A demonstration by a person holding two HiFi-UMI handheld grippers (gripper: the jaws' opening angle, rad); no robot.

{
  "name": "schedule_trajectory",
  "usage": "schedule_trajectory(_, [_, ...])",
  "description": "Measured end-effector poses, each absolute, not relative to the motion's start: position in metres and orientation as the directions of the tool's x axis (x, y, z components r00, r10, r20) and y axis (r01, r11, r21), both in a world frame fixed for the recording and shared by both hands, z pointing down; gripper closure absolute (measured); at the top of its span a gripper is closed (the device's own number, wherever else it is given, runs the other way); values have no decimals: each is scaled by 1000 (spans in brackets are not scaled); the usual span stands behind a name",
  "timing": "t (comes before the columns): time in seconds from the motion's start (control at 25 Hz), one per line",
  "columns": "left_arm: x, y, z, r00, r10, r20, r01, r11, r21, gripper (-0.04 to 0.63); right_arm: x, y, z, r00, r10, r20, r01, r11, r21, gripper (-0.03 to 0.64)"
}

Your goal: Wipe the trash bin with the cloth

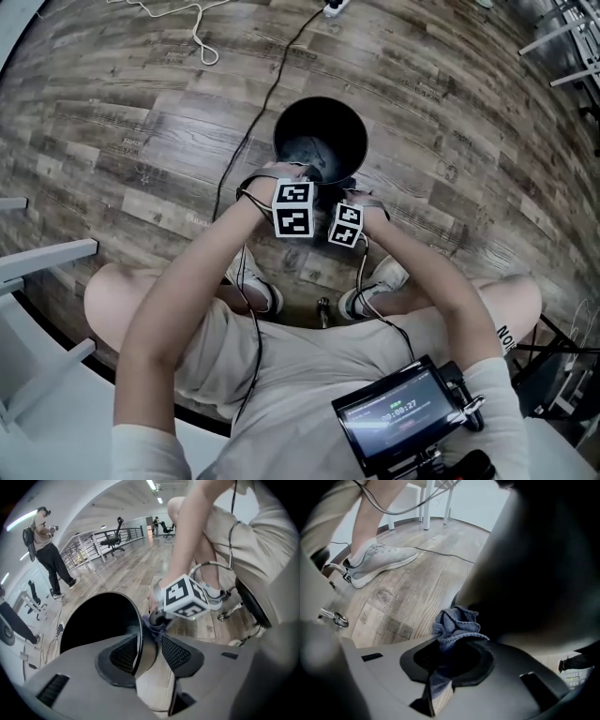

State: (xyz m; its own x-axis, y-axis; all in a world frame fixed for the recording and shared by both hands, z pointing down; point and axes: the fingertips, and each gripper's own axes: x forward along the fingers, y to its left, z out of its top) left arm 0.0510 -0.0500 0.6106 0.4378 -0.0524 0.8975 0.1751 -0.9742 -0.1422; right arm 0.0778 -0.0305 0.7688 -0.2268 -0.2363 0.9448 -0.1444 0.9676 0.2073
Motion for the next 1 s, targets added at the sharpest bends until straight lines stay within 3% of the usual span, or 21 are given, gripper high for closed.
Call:
schedule_trajectory(0.28, [18,-84,605,363,-201,910,319,-891,-324,419,87,-21,680,-333,-246,911,-196,962,188,552])
schedule_trajectory(0.36, [15,-82,609,354,-183,917,315,-900,-301,428,80,-18,652,-376,-262,889,-213,958,192,552])
schedule_trajectory(0.44, [14,-76,615,342,-164,925,322,-905,-279,506,71,-16,626,-417,-281,865,-214,955,207,552])
schedule_trajectory(0.72, [18,-73,615,368,-145,919,281,-924,-258,512,41,-24,580,-491,-344,800,-215,938,272,552])
schedule_trajectory(1.0, [32,-56,614,419,-105,902,273,-933,-236,534,41,-30,615,-460,-320,828,-211,946,248,552])
